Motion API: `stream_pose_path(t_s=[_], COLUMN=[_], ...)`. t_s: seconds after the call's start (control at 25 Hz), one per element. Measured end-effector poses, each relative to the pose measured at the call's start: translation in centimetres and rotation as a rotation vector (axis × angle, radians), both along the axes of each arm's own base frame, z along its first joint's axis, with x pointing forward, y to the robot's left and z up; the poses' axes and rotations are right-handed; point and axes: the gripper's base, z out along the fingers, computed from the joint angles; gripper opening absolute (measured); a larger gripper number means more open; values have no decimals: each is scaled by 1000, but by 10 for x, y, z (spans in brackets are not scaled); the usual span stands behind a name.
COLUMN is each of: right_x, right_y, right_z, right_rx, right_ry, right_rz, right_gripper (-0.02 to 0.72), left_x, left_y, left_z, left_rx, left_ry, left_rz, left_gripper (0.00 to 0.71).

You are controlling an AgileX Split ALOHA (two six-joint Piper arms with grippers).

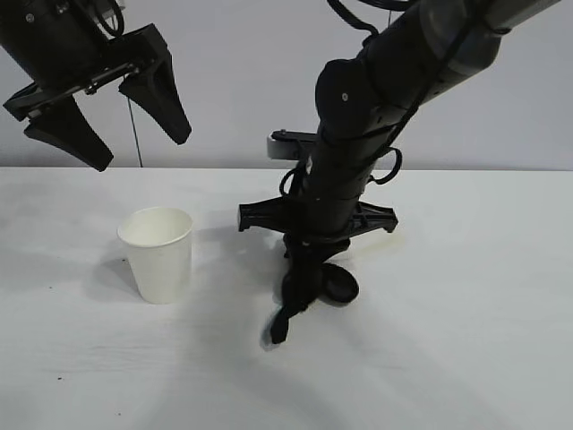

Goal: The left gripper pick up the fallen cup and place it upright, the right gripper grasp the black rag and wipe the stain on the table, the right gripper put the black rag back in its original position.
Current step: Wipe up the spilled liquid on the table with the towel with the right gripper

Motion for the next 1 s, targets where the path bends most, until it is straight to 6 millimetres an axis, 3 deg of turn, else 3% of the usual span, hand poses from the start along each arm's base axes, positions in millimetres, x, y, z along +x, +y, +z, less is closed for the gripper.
stream_pose_path(t_s=[0.36, 0.56, 0.8, 1.0], right_x=[35, 41, 36, 21], right_y=[-91, -119, -111, -63], right_z=[1, 1, 1, 2], right_rx=[-57, -71, -97, -72], right_ry=[-30, -33, 6, 37], right_rz=[-163, -215, -174, -66], right_gripper=[122, 122, 122, 122], left_x=[1, 1, 1, 1], left_y=[0, 0, 0, 0], left_z=[0, 0, 0, 0], left_rx=[-1, -1, -1, -1], left_ry=[-10, -10, -11, -11], left_rz=[5, 5, 6, 6], left_gripper=[694, 694, 694, 694])
